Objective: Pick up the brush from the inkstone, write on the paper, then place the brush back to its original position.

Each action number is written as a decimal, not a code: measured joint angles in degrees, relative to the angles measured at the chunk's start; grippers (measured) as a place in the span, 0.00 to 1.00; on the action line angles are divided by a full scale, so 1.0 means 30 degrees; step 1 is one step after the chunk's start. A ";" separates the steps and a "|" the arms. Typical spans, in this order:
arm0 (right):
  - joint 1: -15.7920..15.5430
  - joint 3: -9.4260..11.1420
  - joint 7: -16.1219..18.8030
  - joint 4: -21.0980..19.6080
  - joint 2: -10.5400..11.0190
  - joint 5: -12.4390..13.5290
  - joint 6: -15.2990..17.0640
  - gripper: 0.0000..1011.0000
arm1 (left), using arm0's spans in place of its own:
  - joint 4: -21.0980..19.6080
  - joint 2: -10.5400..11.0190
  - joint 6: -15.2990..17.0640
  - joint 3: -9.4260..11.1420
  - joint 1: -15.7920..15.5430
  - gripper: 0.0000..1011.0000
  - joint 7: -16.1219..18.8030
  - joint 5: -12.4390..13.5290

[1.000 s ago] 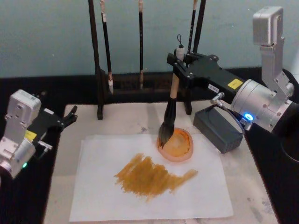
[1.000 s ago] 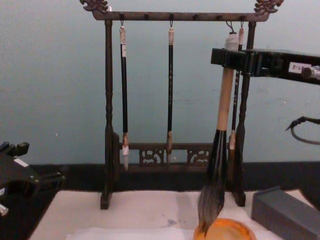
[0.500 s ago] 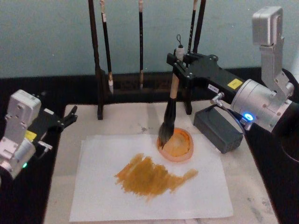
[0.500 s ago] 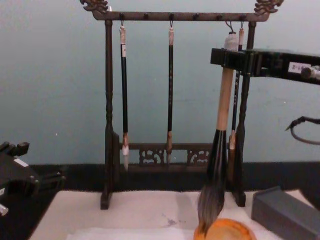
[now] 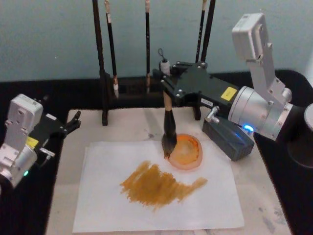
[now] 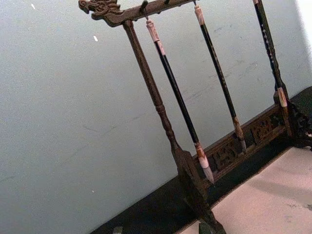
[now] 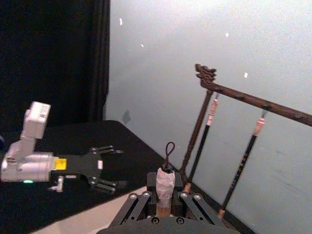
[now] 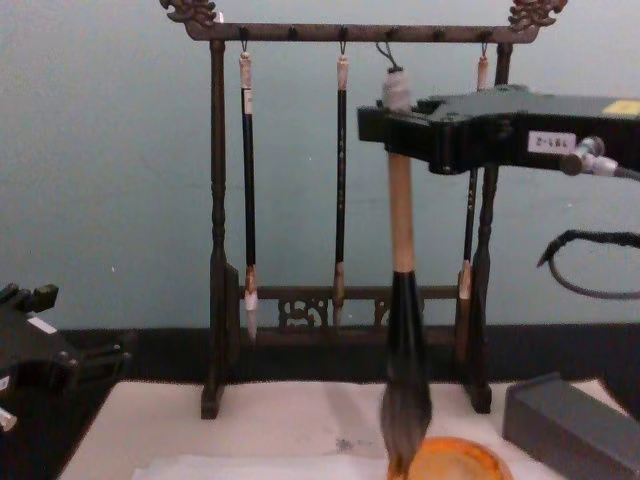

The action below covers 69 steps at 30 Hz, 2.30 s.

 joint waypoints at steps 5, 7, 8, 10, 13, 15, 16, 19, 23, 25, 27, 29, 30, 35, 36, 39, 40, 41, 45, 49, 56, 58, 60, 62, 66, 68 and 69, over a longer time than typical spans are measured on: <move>-0.0542 -0.0001 0.0054 -0.0509 -0.0260 -0.0269 -0.0266 0.18 | 0.0000 0.0001 0.0000 0.0000 0.0002 1.00 0.0000 0.0000; -0.0725 -0.0006 0.0095 -0.0533 -0.0373 -0.0359 -0.0450 0.18 | 0.0000 0.0001 -0.0001 0.0000 0.0000 1.00 0.0000 0.0000; -0.0892 -0.0034 0.0146 -0.0531 -0.0497 -0.0449 -0.0635 0.18 | 0.0000 0.0001 0.0000 0.0000 0.0001 1.00 -0.0001 0.0000; -0.1111 -0.0085 0.0227 -0.0425 -0.0696 -0.0532 -0.0829 0.18 | 0.0000 0.0001 0.0000 -0.0001 0.0002 1.00 0.0000 0.0000; -0.1399 -0.0124 0.0333 -0.0232 -0.0973 -0.0595 -0.1052 0.18 | 0.0001 0.0001 0.0000 -0.0001 0.0001 1.00 0.0000 0.0000; -0.1549 -0.0124 0.0387 -0.0123 -0.1138 -0.0597 -0.1175 0.18 | 0.0000 0.0001 0.0000 -0.0001 0.0001 1.00 -0.0001 -0.0001; -0.1621 -0.0124 0.0426 -0.0071 -0.1216 -0.0597 -0.1237 0.18 | 0.0000 0.0001 0.0000 0.0000 0.0002 1.00 0.0000 -0.0001; -0.1887 -0.0096 0.0660 0.0184 -0.1563 -0.0480 -0.1485 0.18 | 0.0000 0.0001 0.0000 -0.0001 0.0002 1.00 -0.0001 0.0000; -0.2034 -0.0165 0.1138 0.0499 -0.2032 -0.0276 -0.1650 0.18 | 0.0000 0.0001 0.0000 0.0000 0.0001 1.00 0.0000 0.0000; -0.2052 -0.0267 0.1433 0.0668 -0.2267 -0.0247 -0.1655 0.18 | 0.0000 0.0001 0.0000 0.0000 0.0001 1.00 0.0000 -0.0001; -0.2064 -0.0330 0.1609 0.0768 -0.2388 -0.0249 -0.1637 0.18 | 0.0000 0.0001 0.0000 0.0000 0.0001 1.00 0.0000 -0.0001; -0.2086 -0.0388 0.1825 0.0928 -0.2536 -0.0267 -0.1555 0.18 | 0.0001 0.0001 0.0000 0.0000 0.0001 1.00 0.0000 0.0000; -0.2097 -0.0401 0.1897 0.0994 -0.2586 -0.0282 -0.1516 0.18 | -0.0001 0.0001 0.0000 0.0000 0.0001 1.00 0.0000 0.0000; -0.2187 -0.0382 0.2171 0.1302 -0.2743 -0.0472 -0.1250 0.18 | 0.0000 0.0001 -0.0001 -0.0001 0.0000 1.00 0.0000 0.0000; -0.2200 -0.0366 0.2191 0.1338 -0.2758 -0.0521 -0.1213 0.18 | 0.0000 0.0001 0.0000 0.0000 0.0000 1.00 -0.0001 0.0000; -0.2228 -0.0280 0.2215 0.1452 -0.2794 -0.0762 -0.1123 0.18 | 0.0000 0.0001 -0.0001 0.0000 0.0002 1.00 0.0000 -0.0001; -0.2230 -0.0224 0.2223 0.1526 -0.2806 -0.0899 -0.1084 0.18 | 0.0000 0.0001 -0.0001 0.0000 0.0000 1.00 0.0000 0.0000; -0.2230 -0.0224 0.2223 0.1526 -0.2806 -0.0899 -0.1084 0.18 | 0.0001 0.0001 0.0000 0.0000 0.0001 1.00 0.0000 0.0000; -0.2230 -0.0029 0.2203 0.1728 -0.2838 -0.1309 -0.0960 0.18 | 0.0000 0.0001 0.0000 0.0000 0.0001 1.00 0.0000 -0.0001; -0.2259 0.0196 0.2139 0.1830 -0.2842 -0.1584 -0.0892 0.18 | 0.0000 0.0001 -0.0001 0.0000 0.0001 1.00 0.0000 -0.0001; -0.2435 0.0804 0.1851 0.1879 -0.2843 -0.1990 -0.0809 0.18 | 0.0001 0.0001 0.0000 0.0001 0.0001 1.00 0.0000 0.0000; -0.2483 0.0904 0.1778 0.1871 -0.2840 -0.2057 -0.0787 0.18 | 0.0000 0.0001 0.0000 -0.0001 0.0000 1.00 0.0000 -0.0001; -0.2541 0.1035 0.1702 0.1855 -0.2837 -0.2131 -0.0772 0.18 | 0.0001 0.0001 0.0000 0.0000 0.0002 1.00 0.0000 -0.0001; -0.2635 0.1233 0.1596 0.1834 -0.2822 -0.2227 -0.0757 0.18 | 0.0000 0.0001 -0.0001 0.0000 0.0002 1.00 -0.0001 0.0000; -0.2774 0.1573 0.1494 0.1833 -0.2815 -0.2299 -0.0742 0.18 | 0.0000 0.0001 0.0000 0.0000 0.0000 1.00 -0.0001 0.0000; -0.2824 0.1711 0.1469 0.1832 -0.2824 -0.2323 -0.0734 0.18 | 0.0000 0.0001 -0.0001 -0.0001 0.0002 1.00 -0.0001 -0.0001; -0.2846 0.1764 0.1459 0.1828 -0.2827 -0.2336 -0.0733 0.18 | 0.0001 0.0001 -0.0001 -0.0001 0.0001 1.00 0.0000 -0.0001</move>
